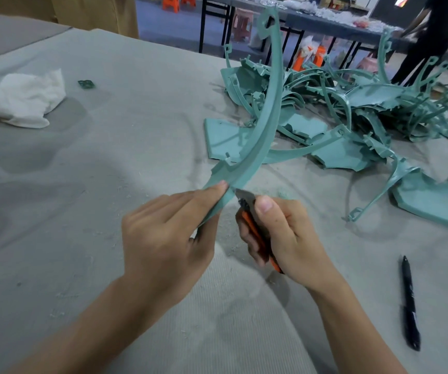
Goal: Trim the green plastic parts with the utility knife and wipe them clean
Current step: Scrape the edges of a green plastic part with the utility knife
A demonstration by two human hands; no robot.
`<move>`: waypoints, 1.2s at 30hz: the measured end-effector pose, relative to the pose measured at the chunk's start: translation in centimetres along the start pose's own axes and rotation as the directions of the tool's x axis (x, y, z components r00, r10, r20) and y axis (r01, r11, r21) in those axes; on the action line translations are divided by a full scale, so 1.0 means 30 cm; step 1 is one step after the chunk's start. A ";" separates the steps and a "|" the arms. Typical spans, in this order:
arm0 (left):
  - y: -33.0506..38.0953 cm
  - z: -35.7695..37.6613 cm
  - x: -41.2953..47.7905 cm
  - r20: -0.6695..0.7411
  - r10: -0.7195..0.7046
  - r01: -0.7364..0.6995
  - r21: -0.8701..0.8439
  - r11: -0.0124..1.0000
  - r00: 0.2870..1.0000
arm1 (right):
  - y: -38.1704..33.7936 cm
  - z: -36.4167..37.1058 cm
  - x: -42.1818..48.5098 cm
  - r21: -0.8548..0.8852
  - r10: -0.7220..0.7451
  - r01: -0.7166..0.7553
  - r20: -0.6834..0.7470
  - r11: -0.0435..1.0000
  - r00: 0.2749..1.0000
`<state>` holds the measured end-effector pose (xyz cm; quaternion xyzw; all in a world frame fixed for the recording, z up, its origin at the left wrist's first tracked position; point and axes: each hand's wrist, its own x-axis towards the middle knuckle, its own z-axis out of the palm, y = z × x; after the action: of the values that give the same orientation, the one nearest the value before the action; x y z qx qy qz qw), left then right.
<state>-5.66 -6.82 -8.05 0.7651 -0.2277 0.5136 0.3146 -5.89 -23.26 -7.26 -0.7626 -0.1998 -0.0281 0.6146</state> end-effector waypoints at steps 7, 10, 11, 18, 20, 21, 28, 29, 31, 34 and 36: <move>-0.006 0.006 -0.011 0.034 -0.031 0.030 0.019 0.999 0.999 | 0.002 -0.035 -0.002 0.082 0.087 -0.081 -0.076 0.993 0.993; -0.004 0.008 -0.011 0.035 -0.038 0.038 0.005 0.999 0.999 | 0.004 -0.016 -0.004 0.063 0.057 -0.059 0.035 0.996 0.998; -0.005 0.007 -0.009 0.035 -0.034 0.034 0.001 0.999 0.999 | 0.002 -0.015 0.002 0.065 0.078 -0.077 -0.016 0.995 0.997; -0.016 0.005 -0.024 0.166 0.063 -0.068 0.020 0.998 0.984 | 0.008 -0.078 0.008 0.169 0.175 -0.108 -0.453 0.980 0.874; -0.029 0.005 -0.023 0.231 0.161 -0.164 -0.009 0.986 0.959 | -0.002 -0.086 0.007 0.206 0.179 -0.089 -0.476 0.975 0.861; -0.035 0.004 -0.024 0.254 0.216 -0.219 -0.019 0.976 0.943 | -0.003 -0.089 0.004 0.205 0.181 -0.088 -0.489 0.975 0.853; -0.026 -0.011 0.026 0.437 0.116 0.008 -0.273 0.962 0.892 | -0.010 -0.118 -0.005 0.293 0.211 -0.045 -0.567 0.955 0.796; -0.042 -0.020 0.040 0.543 0.070 0.207 -0.432 0.878 0.837 | -0.012 -0.121 -0.005 0.294 0.207 -0.041 -0.562 0.955 0.801; -0.077 -0.037 0.092 0.749 0.067 0.642 -0.608 0.467 0.659 | -0.014 -0.131 -0.010 0.282 0.205 -0.056 -0.535 0.958 0.820; -0.106 -0.033 0.083 0.674 -0.226 0.673 -0.530 0.515 0.704 | -0.022 -0.118 -0.017 0.275 0.209 -0.097 -0.416 0.956 0.885; -0.085 -0.030 0.090 0.517 -0.309 0.453 -0.177 0.874 0.798 | -0.024 -0.085 -0.018 0.288 0.208 -0.112 -0.326 0.951 0.922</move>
<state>-3.53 -4.46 -5.94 0.8418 -0.2101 0.1970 0.4566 -6.11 -25.72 -6.14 -0.6704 -0.0249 -0.0868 0.7365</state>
